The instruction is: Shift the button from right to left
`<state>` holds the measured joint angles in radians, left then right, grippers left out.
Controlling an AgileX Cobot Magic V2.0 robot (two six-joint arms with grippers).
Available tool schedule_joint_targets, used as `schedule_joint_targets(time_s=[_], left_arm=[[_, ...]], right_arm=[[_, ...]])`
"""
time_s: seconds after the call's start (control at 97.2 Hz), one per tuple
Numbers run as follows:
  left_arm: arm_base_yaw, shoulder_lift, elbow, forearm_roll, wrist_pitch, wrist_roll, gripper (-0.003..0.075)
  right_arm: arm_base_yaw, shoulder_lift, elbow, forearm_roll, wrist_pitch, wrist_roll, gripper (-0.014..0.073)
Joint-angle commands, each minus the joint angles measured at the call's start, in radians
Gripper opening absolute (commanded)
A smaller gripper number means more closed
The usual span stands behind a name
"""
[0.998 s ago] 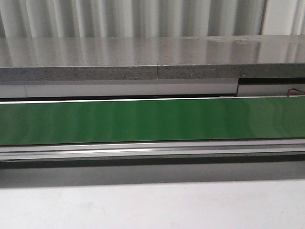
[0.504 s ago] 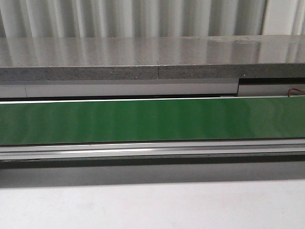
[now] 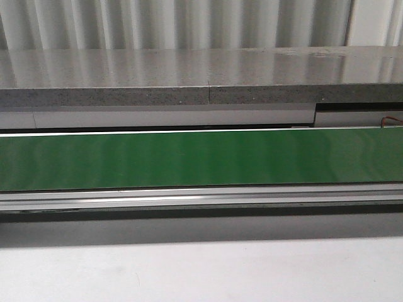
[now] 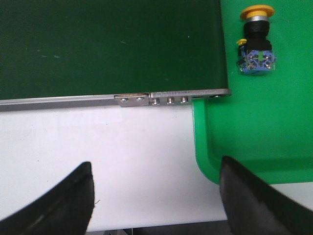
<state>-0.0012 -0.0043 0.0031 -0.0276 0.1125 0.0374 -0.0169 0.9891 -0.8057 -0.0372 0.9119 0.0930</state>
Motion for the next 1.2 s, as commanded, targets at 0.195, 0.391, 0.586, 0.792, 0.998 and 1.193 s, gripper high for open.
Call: schedule_joint_targets(time_s=[0.195,0.391,0.586,0.792,0.998,1.193], left_arm=[[-0.001,-0.033,0.040,0.000,-0.081,-0.012,-0.0020],[-0.001,-0.033,0.040,0.000,-0.081,-0.012,-0.0020],[-0.001,-0.033,0.040,0.000,-0.081,-0.012,-0.0020],[-0.001,-0.033,0.040,0.000,-0.081,-0.012,-0.0020],[-0.001,-0.033,0.040,0.000,-0.081,-0.012,-0.0020],[-0.001,-0.033,0.040,0.000,-0.081,-0.012,-0.0020]], right_arm=[[-0.012,0.123,-0.107,-0.010,-0.043,-0.006,0.0545],[-0.317,0.439,-0.379,-0.005,0.014,-0.006,0.0518],[-0.388,0.572,-0.435,-0.005,0.012,-0.008,0.0518],[-0.391,0.696,-0.456,0.001,-0.003,-0.073,0.0518],[-0.391,0.786,-0.456,0.012,-0.043,-0.110,0.0518],[-0.391,0.852,-0.468,0.013,-0.076,-0.122,0.0518]])
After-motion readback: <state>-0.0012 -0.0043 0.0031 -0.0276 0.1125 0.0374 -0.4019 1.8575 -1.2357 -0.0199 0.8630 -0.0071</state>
